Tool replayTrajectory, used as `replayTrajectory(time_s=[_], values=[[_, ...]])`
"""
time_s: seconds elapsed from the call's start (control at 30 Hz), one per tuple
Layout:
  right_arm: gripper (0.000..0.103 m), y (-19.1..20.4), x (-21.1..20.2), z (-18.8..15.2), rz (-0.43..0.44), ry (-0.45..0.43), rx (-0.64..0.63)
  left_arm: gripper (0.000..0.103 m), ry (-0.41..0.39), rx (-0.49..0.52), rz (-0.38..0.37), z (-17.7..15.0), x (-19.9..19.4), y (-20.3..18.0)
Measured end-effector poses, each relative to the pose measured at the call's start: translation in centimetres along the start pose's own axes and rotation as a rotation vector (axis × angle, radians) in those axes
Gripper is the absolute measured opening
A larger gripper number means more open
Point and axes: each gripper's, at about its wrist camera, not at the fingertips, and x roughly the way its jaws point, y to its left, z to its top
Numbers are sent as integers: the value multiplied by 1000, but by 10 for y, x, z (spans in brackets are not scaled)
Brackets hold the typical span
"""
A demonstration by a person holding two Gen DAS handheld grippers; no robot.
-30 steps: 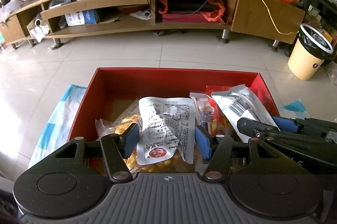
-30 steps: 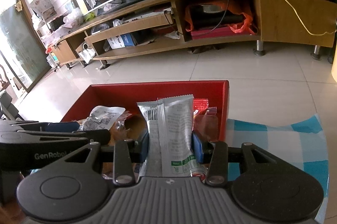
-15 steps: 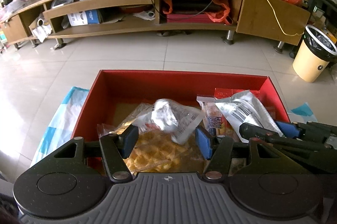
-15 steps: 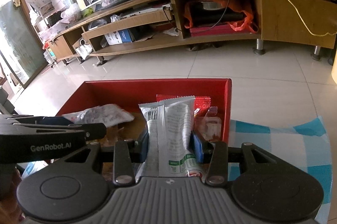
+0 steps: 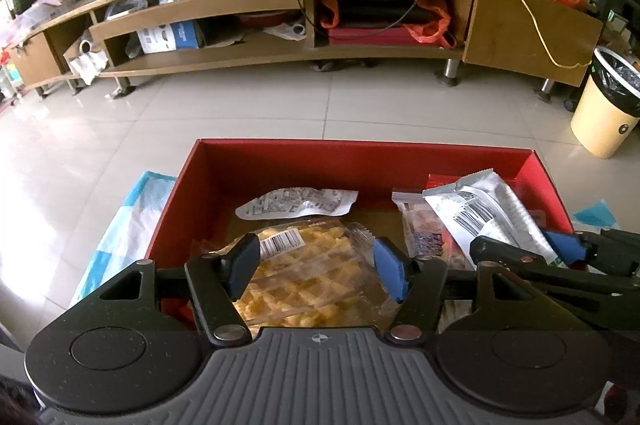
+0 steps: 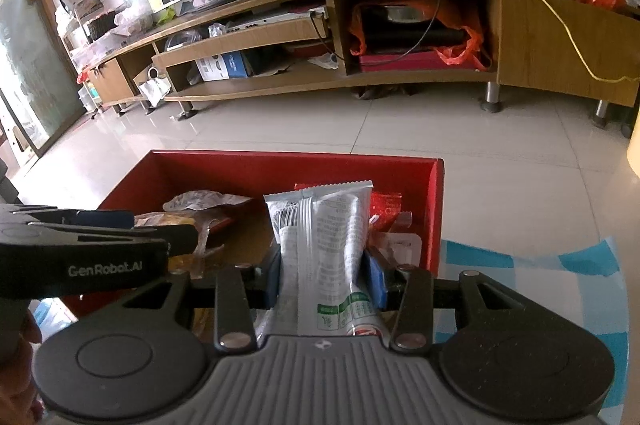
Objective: Organize snacks
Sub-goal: 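Open both grippers to drop the two white packets into the box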
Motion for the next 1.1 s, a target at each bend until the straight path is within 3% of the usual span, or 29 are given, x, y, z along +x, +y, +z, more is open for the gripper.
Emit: replayTrajectory(time_s=[0.37, 0.63, 0.77, 1.1], values=[[43, 4, 13, 5, -28, -13, -60, 76, -11, -3, 46, 2, 7, -1], [46, 5, 9, 8, -37, -20, -52, 85, 0, -40, 18, 4, 2, 5], [56, 1, 2, 12, -48, -34, -30, 87, -20, -48, 14, 5, -8, 5], [62, -2, -26, 17, -49, -88, -5, 90, -39, -47, -13, 4, -28, 1]])
